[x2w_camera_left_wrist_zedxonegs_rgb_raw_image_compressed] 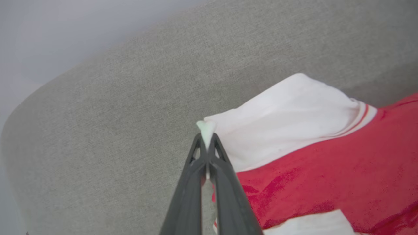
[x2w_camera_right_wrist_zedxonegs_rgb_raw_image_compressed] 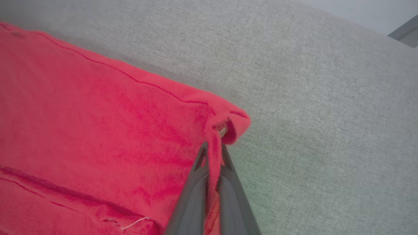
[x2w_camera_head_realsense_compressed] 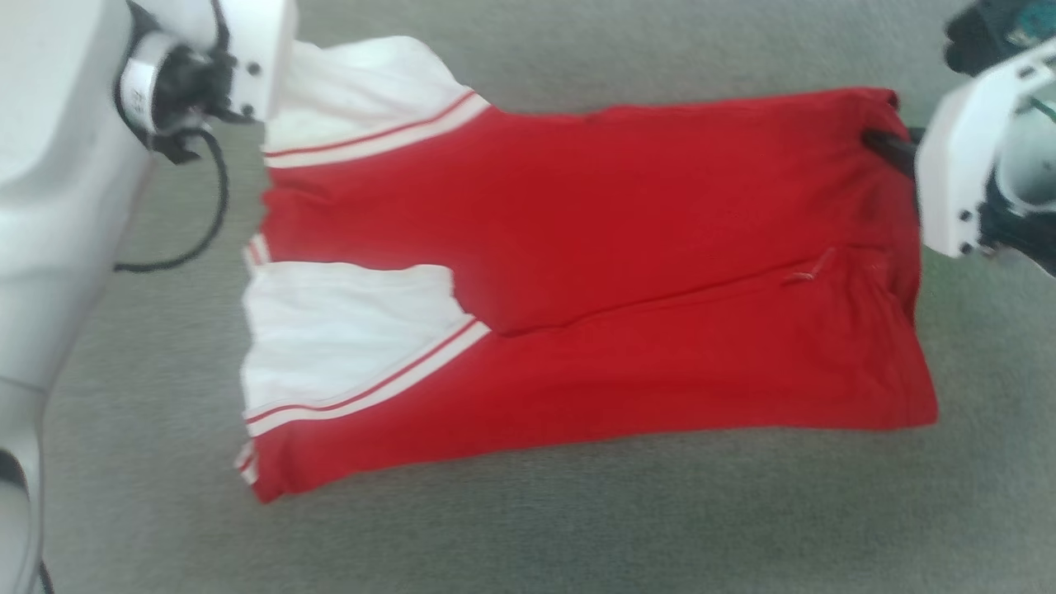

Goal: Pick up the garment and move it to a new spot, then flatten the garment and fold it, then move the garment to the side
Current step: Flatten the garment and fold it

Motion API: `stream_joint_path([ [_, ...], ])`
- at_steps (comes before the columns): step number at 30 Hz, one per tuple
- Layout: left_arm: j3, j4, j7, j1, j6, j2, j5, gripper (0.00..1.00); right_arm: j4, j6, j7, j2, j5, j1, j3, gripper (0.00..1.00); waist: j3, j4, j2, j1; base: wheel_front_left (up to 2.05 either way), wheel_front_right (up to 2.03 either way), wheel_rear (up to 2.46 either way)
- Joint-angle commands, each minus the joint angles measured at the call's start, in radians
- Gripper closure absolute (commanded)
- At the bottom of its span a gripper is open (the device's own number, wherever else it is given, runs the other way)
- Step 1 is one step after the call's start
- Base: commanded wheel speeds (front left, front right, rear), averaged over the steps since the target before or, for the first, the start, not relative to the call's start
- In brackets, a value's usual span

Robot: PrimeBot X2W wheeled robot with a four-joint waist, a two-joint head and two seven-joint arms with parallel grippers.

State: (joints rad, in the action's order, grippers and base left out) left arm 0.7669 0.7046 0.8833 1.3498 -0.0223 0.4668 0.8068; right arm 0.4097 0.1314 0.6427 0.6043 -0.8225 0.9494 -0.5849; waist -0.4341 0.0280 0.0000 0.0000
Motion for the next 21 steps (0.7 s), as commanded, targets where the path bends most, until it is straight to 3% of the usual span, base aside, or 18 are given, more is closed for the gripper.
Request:
stream_joint_path([
  [1, 0.002, -0.038, 0.011, -0.026, -0.013, 0.007, 0.000, 1.00, -0.022, -0.001, 0.003, 0.017, -0.009, -0.033, 0.018, 1.00, 0.049, -0.049, 0.0000, 0.0000, 0.00, 0.00, 0.00],
  [7, 0.023, -0.249, 0.058, -0.136, -0.059, 0.060, 0.010, 1.00, -0.132, -0.001, 0.039, 0.068, -0.002, -0.162, 0.118, 1.00, 0.103, -0.099, 0.0000, 0.0000, 0.00, 0.00, 0.00],
  [12, 0.032, -0.454, 0.105, -0.247, -0.125, 0.120, 0.030, 1.00, -0.237, -0.001, 0.089, 0.079, 0.023, -0.303, 0.226, 1.00, 0.136, -0.131, 0.0000, 0.0000, 0.00, 0.00, 0.00],
  [17, 0.046, -0.650, 0.144, -0.358, -0.190, 0.183, 0.037, 1.00, -0.320, -0.001, 0.157, 0.050, 0.049, -0.465, 0.354, 1.00, 0.152, -0.146, 0.0000, 0.0000, 0.00, 0.00, 0.00],
  [21, 0.058, -0.762, 0.148, -0.468, -0.245, 0.215, 0.059, 1.00, -0.362, -0.001, 0.205, -0.008, 0.100, -0.595, 0.449, 1.00, 0.155, -0.151, 0.0000, 0.0000, 0.00, 0.00, 0.00],
])
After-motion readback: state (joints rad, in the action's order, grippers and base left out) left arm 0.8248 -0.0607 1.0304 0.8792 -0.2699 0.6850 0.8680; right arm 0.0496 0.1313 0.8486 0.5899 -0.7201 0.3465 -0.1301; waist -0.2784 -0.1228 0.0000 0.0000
